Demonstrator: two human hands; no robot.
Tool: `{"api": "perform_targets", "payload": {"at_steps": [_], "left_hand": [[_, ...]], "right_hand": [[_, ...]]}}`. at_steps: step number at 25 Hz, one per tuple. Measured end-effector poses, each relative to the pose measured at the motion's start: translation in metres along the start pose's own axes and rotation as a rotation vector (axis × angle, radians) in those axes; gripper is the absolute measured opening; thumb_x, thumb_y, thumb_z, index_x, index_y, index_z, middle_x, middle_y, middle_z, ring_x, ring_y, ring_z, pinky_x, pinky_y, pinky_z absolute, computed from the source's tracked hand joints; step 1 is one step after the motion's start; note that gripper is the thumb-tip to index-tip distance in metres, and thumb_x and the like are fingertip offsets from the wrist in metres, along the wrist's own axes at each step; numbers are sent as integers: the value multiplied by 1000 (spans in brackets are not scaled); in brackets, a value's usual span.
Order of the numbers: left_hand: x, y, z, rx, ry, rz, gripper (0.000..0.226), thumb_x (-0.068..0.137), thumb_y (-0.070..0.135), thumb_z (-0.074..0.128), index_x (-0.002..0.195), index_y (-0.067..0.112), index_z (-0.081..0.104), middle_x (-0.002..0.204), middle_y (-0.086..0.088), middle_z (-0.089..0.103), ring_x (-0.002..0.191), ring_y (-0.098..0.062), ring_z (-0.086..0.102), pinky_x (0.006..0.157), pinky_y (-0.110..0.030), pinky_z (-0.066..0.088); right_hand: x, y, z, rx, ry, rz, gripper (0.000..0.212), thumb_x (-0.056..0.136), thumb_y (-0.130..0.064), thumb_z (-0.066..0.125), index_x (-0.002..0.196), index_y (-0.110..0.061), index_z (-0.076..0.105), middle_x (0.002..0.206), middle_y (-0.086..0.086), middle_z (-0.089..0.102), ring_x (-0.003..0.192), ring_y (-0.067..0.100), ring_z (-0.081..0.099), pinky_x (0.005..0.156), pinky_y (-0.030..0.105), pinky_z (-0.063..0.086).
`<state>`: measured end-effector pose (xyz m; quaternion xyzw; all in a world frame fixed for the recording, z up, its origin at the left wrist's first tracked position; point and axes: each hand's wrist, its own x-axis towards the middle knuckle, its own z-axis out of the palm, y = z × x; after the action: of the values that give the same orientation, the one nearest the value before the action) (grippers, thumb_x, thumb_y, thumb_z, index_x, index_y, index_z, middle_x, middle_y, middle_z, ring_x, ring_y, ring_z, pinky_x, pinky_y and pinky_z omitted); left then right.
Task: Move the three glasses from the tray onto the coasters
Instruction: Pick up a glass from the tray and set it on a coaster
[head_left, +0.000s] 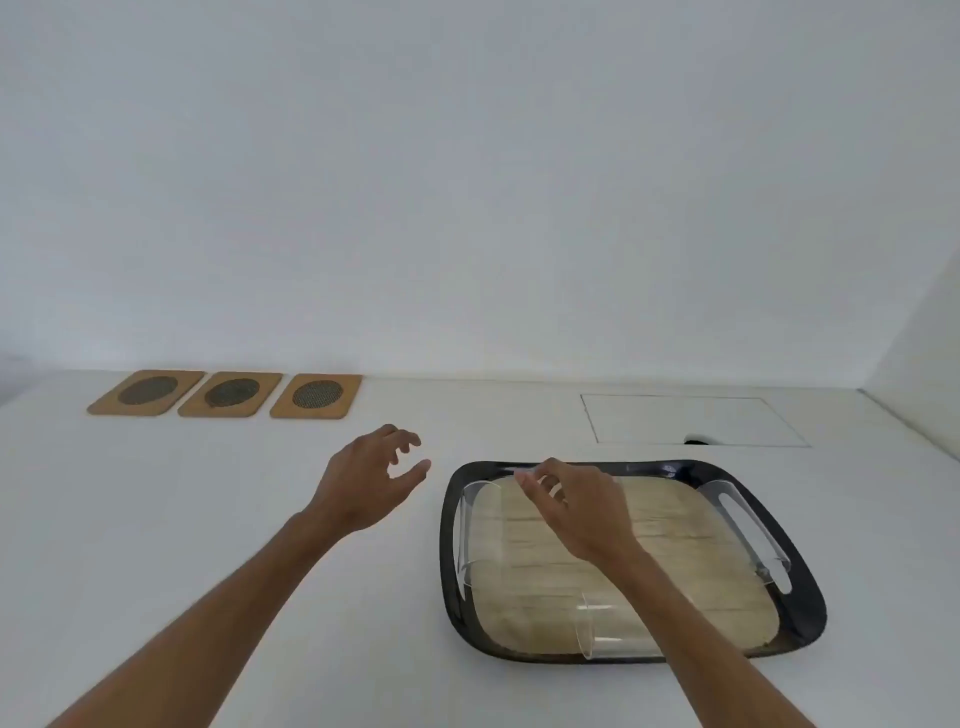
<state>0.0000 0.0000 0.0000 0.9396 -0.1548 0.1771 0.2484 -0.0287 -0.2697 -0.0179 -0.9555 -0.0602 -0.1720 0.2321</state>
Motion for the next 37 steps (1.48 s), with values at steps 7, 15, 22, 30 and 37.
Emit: {"api": "perform_targets", "payload": {"at_steps": [7,15,22,30,37], "left_hand": [[-33,2,46,-25,-150,-29,43,86,50,53,119,23,61,121,6,64,103,-13,61,82,-32,49],[-46,7,79,-91,-353,47,56,91,46,21,143,32,38,156,6,30,143,-9,20,114,-36,23],[-46,10,86,-94,-353,85,59,86,34,22,141,29,41,155,5,32,142,-6,17,112,-27,17],[-47,15,91,-112,-359,72,63,87,10,37,146,30,31,158,6,22,145,-6,9,118,-32,16],[-32,43,91,-115,-229,113,81,82,47,67,148,32,23,158,13,22,144,-3,17,116,-29,20]], "right_hand": [[-31,-4,40,-38,-146,18,96,73,-89,12,122,-25,63,96,-8,76,89,14,71,75,32,50],[-35,-28,58,-204,-219,145,89,78,-88,28,120,-18,63,103,2,75,93,23,71,79,36,51],[-33,-41,66,-164,-329,294,83,79,-83,42,123,-14,56,111,6,71,103,28,67,86,39,49],[-34,-47,54,-21,-255,383,71,79,-68,56,125,-13,56,111,5,71,104,28,67,86,37,50],[-15,-38,3,88,-114,330,62,80,-67,52,110,-15,66,87,-1,70,76,18,63,67,29,46]]}}
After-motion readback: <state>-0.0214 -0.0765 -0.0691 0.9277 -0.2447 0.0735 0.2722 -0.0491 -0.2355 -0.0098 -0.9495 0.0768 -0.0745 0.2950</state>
